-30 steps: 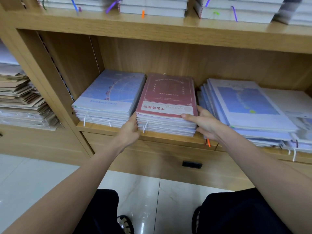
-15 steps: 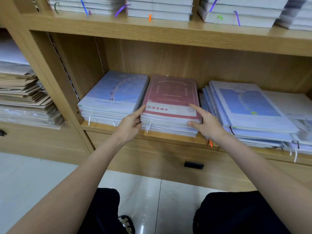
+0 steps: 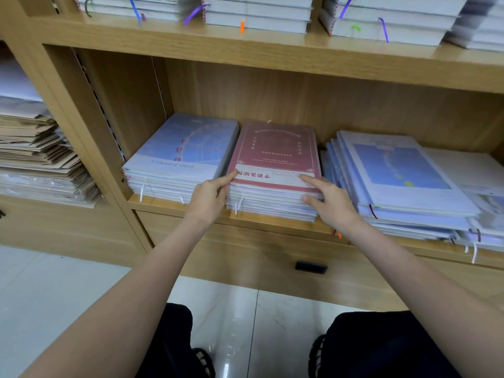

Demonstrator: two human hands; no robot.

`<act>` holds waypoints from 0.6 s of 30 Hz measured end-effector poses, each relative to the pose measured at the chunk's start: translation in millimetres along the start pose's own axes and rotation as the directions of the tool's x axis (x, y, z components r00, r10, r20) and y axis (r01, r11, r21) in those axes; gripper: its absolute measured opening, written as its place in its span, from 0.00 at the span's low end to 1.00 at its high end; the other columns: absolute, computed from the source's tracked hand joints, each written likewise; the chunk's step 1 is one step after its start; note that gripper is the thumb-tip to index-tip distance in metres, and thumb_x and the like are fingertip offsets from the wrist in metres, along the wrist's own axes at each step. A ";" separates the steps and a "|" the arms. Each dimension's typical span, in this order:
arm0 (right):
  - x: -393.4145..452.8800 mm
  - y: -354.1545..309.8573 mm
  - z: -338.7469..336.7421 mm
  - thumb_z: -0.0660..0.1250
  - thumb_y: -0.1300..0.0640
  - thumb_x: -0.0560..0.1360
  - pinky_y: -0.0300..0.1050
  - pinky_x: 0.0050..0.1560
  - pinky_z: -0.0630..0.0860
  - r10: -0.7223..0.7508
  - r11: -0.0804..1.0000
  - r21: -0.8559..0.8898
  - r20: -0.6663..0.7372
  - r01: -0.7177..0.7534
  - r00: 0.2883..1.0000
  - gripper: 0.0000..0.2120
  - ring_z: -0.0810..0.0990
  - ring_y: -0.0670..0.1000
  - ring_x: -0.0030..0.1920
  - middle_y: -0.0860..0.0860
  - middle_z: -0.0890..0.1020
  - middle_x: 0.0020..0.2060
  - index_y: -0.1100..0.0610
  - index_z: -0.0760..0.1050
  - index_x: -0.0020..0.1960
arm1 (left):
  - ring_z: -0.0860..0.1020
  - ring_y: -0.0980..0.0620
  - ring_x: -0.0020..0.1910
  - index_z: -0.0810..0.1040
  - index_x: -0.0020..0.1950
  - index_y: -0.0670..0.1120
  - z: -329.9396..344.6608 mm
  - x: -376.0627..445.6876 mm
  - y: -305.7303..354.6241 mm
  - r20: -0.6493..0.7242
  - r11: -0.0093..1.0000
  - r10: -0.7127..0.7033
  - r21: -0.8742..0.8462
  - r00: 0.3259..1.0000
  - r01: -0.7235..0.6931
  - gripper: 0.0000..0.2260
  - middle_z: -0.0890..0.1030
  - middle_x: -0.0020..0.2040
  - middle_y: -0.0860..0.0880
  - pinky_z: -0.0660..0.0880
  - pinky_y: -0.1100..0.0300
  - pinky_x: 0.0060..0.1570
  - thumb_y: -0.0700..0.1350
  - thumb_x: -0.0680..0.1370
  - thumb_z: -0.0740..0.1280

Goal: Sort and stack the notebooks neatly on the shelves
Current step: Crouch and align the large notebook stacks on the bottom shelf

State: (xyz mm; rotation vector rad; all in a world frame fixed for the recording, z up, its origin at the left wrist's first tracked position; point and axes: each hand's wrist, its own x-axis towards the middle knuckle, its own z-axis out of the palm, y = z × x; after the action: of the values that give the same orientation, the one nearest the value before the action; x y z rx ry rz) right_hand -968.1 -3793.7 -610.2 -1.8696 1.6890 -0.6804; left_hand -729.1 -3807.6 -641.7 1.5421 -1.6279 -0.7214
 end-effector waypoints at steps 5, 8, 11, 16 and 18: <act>-2.4 -3.7 -2.4 0.64 0.60 0.78 0.37 0.65 0.60 0.015 0.999 0.031 -0.023 -0.014 1.000 0.24 0.62 0.52 0.72 0.53 0.64 0.72 0.51 0.64 0.73 | 0.79 0.45 0.53 0.67 0.71 0.51 0.5 -1.2 2.5 -0.035 0.998 0.015 0.067 0.999 -0.012 0.19 0.80 0.56 0.44 0.76 0.52 0.57 0.40 0.81 0.57; -4.1 -3.5 -4.8 0.66 0.57 0.77 0.34 0.58 0.65 0.034 0.999 0.010 -0.020 -0.034 0.999 0.28 0.71 0.52 0.64 0.52 0.67 0.71 0.52 0.61 0.74 | 0.76 0.48 0.58 0.56 0.76 0.50 -1.3 -2.8 -2.0 0.042 0.996 0.011 0.088 0.999 -0.015 0.25 0.77 0.61 0.47 0.72 0.56 0.61 0.37 0.80 0.58; -5.3 0.0 -6.2 0.67 0.59 0.76 0.33 0.54 0.69 0.042 0.997 -0.068 0.006 -0.042 0.999 0.32 0.74 0.53 0.59 0.52 0.68 0.70 0.50 0.57 0.75 | 0.73 0.46 0.64 0.53 0.76 0.48 -2.3 -3.2 -8.9 0.095 0.994 -0.011 0.106 0.995 0.001 0.30 0.75 0.64 0.45 0.68 0.54 0.67 0.31 0.78 0.58; -3.3 4.1 -4.7 0.65 0.62 0.77 0.27 0.42 0.69 0.062 0.996 -0.066 -0.005 -0.063 0.998 0.31 0.78 0.56 0.54 0.52 0.71 0.68 0.47 0.56 0.75 | 0.72 0.48 0.65 0.55 0.76 0.48 -1.4 -1.8 -7.5 0.088 0.996 -0.038 0.084 0.995 0.030 0.29 0.74 0.66 0.46 0.65 0.60 0.65 0.30 0.78 0.58; -3.4 3.0 -4.0 0.65 0.62 0.77 0.34 0.49 0.69 0.066 0.996 -0.065 0.001 -0.066 0.998 0.31 0.78 0.54 0.52 0.52 0.70 0.69 0.47 0.56 0.75 | 0.72 0.47 0.65 0.55 0.76 0.48 1.3 -0.4 -7.0 0.086 0.995 -0.049 0.087 0.995 0.041 0.29 0.75 0.66 0.45 0.65 0.62 0.63 0.30 0.78 0.58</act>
State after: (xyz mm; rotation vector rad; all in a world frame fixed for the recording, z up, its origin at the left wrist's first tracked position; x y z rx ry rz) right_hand -973.3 -3790.8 -609.3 -1.8492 1.7824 -0.6027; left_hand -726.3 -3808.0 -648.2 1.6328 -1.7133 -0.7626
